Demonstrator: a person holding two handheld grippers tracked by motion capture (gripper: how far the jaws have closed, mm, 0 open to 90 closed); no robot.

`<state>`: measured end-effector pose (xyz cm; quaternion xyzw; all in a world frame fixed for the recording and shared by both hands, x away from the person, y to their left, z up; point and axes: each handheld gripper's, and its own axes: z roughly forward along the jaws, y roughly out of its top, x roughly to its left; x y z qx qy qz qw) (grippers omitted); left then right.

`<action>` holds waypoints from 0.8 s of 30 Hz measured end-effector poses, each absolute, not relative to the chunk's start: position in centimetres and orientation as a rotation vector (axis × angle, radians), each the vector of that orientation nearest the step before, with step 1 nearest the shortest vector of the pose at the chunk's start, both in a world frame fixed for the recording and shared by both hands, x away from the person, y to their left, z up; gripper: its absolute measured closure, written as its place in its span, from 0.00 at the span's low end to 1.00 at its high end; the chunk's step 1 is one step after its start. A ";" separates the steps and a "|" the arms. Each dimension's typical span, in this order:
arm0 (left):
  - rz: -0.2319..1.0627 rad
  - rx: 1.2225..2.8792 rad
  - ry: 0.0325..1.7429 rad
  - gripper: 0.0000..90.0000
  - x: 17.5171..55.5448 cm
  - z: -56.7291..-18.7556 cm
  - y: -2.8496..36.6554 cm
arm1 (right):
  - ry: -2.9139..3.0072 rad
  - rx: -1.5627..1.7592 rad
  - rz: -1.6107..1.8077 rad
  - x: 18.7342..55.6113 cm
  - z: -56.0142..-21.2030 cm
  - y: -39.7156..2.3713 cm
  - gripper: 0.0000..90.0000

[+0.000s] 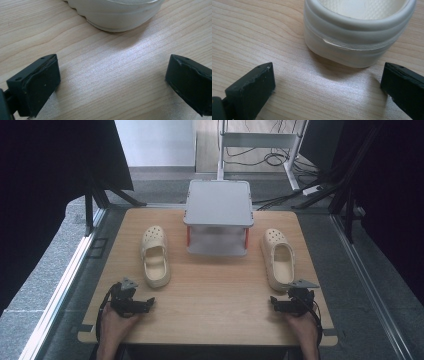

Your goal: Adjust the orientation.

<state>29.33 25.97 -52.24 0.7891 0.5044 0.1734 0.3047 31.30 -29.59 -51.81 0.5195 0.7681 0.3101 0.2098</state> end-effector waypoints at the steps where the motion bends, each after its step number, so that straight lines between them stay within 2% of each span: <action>1: 0.459 2.089 1.335 0.00 29.3 -52.2 26.0 | 2.136 1.445 0.863 31.3 -51.8 -29.6 0.00; 24: 0.449 2.096 1.318 0.00 29.4 -52.3 26.1 | 2.194 1.463 0.885 30.5 -51.3 -30.0 0.00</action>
